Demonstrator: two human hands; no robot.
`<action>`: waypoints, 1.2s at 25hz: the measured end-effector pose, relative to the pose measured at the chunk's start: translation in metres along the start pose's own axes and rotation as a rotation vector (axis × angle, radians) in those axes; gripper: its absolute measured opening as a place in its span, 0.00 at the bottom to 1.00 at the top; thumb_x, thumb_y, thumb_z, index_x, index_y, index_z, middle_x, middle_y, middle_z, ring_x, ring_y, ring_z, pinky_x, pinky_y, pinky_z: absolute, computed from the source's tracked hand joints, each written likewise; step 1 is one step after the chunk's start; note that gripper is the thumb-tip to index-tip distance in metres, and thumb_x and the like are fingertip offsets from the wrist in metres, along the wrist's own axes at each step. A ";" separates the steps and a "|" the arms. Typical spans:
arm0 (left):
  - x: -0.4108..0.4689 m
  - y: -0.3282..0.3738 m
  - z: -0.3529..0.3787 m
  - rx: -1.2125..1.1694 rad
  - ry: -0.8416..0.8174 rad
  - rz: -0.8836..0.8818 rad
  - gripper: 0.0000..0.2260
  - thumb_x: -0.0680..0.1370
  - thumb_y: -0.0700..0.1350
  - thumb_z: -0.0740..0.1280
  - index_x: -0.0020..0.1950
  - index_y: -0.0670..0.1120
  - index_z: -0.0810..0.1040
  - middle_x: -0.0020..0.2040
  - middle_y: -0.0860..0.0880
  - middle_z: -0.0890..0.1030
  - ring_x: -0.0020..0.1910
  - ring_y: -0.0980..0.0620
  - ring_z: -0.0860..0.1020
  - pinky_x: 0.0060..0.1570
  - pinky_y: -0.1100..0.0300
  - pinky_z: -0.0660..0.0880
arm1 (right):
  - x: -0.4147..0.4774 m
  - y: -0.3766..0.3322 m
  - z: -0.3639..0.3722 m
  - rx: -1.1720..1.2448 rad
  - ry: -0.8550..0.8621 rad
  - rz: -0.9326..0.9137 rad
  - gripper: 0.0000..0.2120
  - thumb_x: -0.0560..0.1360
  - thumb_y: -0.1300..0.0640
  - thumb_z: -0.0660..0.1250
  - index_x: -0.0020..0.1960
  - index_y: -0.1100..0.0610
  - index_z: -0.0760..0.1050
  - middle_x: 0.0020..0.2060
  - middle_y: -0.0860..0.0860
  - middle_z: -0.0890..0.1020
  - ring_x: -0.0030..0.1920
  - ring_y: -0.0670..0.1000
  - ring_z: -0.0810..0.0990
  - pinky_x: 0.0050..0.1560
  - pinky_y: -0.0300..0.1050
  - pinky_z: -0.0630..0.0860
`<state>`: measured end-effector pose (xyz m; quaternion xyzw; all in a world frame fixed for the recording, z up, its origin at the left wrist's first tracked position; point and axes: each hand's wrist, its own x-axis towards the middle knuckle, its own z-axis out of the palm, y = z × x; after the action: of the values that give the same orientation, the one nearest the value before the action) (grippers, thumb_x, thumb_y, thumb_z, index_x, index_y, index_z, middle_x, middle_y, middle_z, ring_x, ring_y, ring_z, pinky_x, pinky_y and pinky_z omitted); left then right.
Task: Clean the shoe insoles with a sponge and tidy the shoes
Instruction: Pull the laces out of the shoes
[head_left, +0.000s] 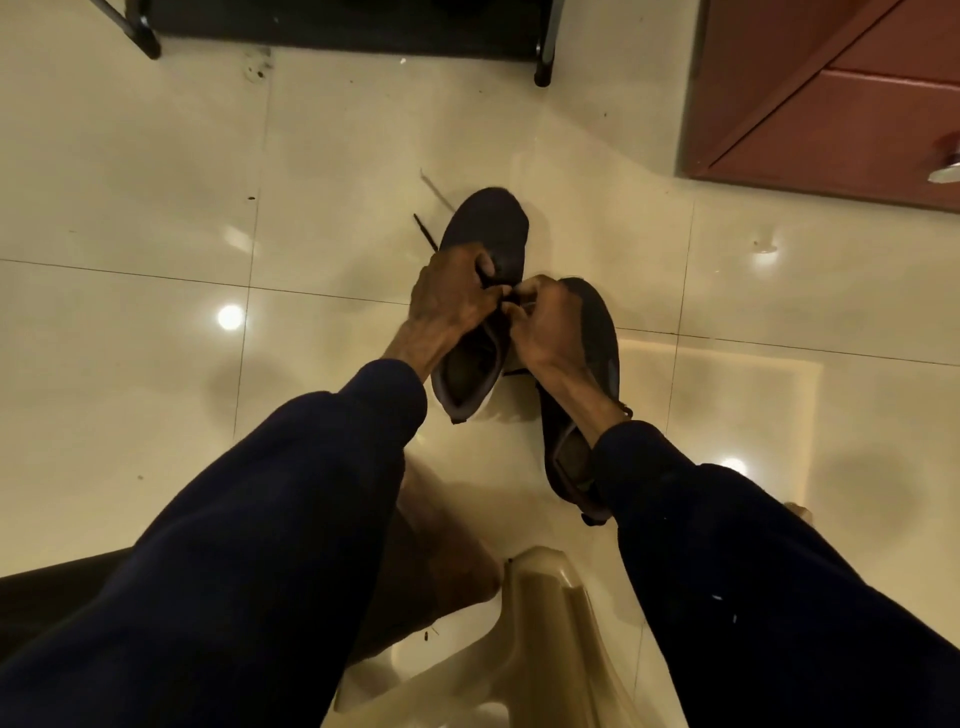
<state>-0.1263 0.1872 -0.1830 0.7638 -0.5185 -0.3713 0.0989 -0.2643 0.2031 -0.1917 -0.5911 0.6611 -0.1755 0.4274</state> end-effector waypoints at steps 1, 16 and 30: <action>-0.002 -0.002 0.004 0.024 -0.008 -0.021 0.12 0.73 0.55 0.77 0.48 0.50 0.79 0.42 0.53 0.81 0.43 0.51 0.80 0.43 0.56 0.74 | -0.004 0.005 0.000 -0.003 0.012 -0.008 0.02 0.77 0.64 0.71 0.47 0.59 0.82 0.41 0.48 0.83 0.42 0.44 0.81 0.45 0.37 0.79; -0.038 -0.009 -0.002 -0.296 0.236 -0.255 0.05 0.71 0.42 0.75 0.42 0.41 0.83 0.38 0.47 0.84 0.34 0.52 0.81 0.33 0.67 0.77 | -0.023 0.006 -0.007 -0.229 -0.164 -0.261 0.11 0.77 0.70 0.61 0.48 0.62 0.82 0.42 0.54 0.79 0.42 0.51 0.76 0.41 0.37 0.73; -0.077 -0.037 -0.044 -0.177 0.020 0.221 0.07 0.80 0.40 0.71 0.55 0.38 0.84 0.49 0.43 0.79 0.48 0.47 0.80 0.49 0.62 0.76 | -0.007 -0.056 -0.069 -0.274 -0.365 -0.225 0.07 0.78 0.61 0.67 0.48 0.57 0.85 0.41 0.49 0.85 0.43 0.47 0.83 0.46 0.45 0.81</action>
<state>-0.0843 0.2598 -0.1360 0.6941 -0.5637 -0.3949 0.2112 -0.2822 0.1776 -0.1082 -0.7354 0.5206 -0.0213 0.4332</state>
